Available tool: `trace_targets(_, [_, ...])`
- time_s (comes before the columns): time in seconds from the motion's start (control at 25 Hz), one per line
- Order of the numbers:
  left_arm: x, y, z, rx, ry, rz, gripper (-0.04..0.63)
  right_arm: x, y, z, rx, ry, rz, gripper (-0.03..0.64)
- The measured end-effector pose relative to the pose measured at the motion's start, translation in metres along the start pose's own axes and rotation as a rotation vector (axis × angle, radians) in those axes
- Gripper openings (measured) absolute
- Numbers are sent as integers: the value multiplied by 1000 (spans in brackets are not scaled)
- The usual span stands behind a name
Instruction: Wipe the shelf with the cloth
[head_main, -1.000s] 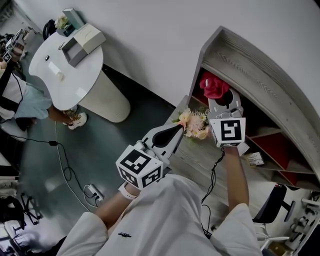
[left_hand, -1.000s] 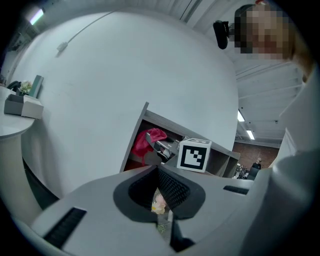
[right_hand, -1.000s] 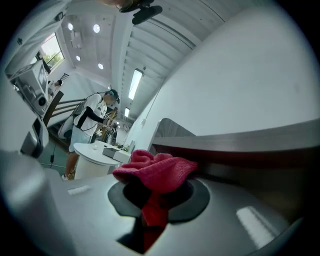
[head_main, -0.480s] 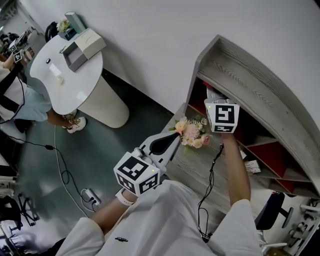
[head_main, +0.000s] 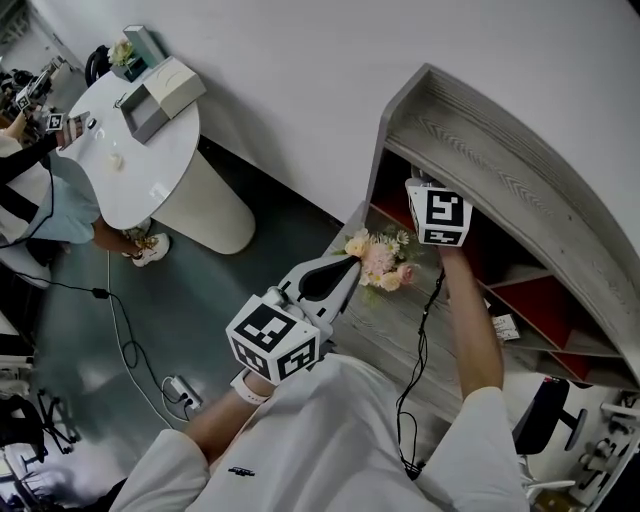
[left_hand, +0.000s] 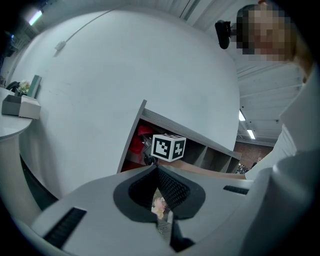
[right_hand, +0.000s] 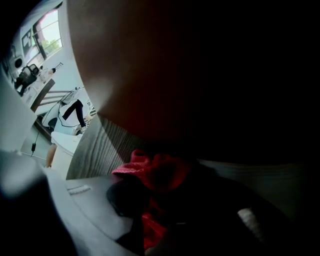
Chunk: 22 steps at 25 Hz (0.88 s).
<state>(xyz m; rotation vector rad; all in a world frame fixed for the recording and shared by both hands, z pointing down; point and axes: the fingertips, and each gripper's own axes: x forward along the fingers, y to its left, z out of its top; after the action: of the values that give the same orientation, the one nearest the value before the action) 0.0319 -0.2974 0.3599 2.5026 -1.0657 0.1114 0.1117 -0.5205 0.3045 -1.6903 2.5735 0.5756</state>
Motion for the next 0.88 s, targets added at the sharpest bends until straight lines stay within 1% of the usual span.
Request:
trace_targets(0.24, [2,-2,-1,-5,-3,-3,0,-6,-3,-8,-46,22,-25,75])
trace_targets(0.48, [4,-7,-1,-3,0,-22,0,-30,-22,-17,-52,65,-111,74])
trace_targets(0.68, [8,-14,-5,1,12,-51,0,-64,-47,-22,-39,80,-223,72])
trace_targets(0.88, [14,-25,-13,5,35,-93,0,-108,-83,-30,-5,91,-393,71])
